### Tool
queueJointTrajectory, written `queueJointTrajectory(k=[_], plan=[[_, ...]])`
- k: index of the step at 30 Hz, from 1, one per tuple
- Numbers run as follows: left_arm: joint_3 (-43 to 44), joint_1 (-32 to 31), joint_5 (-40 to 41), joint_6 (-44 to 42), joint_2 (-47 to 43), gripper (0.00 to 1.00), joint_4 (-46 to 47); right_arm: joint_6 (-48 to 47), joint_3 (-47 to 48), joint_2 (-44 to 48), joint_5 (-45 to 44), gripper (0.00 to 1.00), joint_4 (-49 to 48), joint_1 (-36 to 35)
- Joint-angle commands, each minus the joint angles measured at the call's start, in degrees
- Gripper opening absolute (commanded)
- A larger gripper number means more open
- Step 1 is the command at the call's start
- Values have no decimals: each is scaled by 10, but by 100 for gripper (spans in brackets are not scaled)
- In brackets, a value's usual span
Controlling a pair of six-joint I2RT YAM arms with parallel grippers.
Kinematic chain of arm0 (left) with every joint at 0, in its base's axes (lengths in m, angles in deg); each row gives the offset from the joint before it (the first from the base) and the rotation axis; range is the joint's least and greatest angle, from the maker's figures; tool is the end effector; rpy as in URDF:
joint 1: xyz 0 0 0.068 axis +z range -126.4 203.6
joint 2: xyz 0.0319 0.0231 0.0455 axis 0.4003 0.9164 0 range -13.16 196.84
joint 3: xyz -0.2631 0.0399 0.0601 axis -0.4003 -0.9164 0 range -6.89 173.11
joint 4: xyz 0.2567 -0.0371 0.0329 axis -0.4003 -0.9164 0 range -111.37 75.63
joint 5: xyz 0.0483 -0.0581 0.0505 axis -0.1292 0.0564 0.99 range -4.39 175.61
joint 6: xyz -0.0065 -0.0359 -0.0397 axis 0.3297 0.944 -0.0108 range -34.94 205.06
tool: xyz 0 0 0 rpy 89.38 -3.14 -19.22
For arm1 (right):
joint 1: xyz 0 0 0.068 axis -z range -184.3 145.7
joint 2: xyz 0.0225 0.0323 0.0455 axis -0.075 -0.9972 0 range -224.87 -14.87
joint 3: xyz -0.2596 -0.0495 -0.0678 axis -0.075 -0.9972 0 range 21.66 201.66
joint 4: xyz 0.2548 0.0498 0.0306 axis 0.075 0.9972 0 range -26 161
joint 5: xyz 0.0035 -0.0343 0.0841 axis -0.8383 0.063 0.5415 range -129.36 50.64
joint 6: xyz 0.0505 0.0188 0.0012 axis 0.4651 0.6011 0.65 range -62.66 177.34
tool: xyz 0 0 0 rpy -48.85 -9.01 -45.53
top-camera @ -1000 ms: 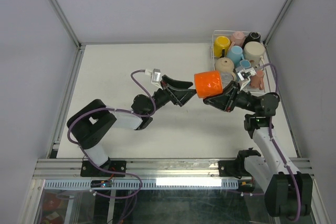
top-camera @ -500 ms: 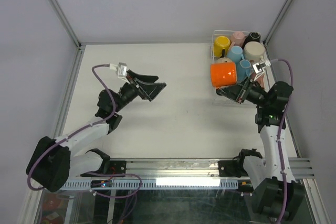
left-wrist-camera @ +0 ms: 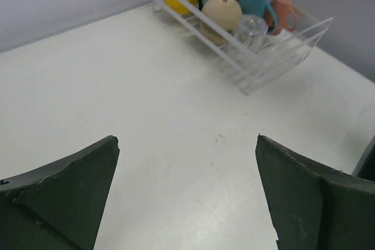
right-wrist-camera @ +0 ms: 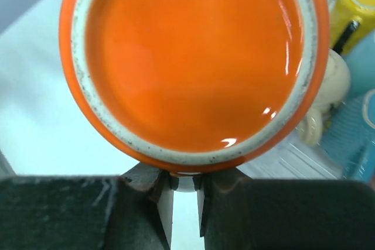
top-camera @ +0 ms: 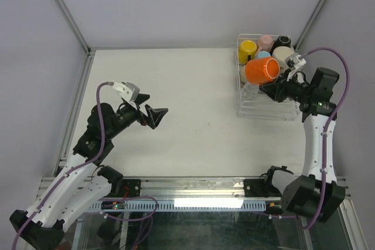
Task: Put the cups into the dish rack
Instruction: Turn the cup upside down in the dish rack.
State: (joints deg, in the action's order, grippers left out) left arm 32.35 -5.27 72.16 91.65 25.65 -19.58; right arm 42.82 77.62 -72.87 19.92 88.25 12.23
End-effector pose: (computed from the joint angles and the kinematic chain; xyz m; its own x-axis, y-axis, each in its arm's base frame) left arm 0.1423 -0.0878 0.3318 -0.1495 -0.0450 -0.9877 0.6597 0.7395 -0.1336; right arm 0.2096 -0.0305 0.3477 -0.2622 -0.0558 -0.9634 -0.6811 0.7179 0.1438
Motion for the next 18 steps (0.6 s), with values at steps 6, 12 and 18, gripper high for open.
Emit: queueJointTrajectory(k=[6, 12, 18], plan=[[-16, 0, 47, -57, -15, 99, -97, -398, 221, -143, -118, 0, 283, 15], [-13, 0, 49, -56, -9, 99, -104, -513, 311, -240, -184, 0, 398, 20], [-13, 0, 59, -58, -10, 99, -105, -591, 361, -316, -226, 0, 477, 23]])
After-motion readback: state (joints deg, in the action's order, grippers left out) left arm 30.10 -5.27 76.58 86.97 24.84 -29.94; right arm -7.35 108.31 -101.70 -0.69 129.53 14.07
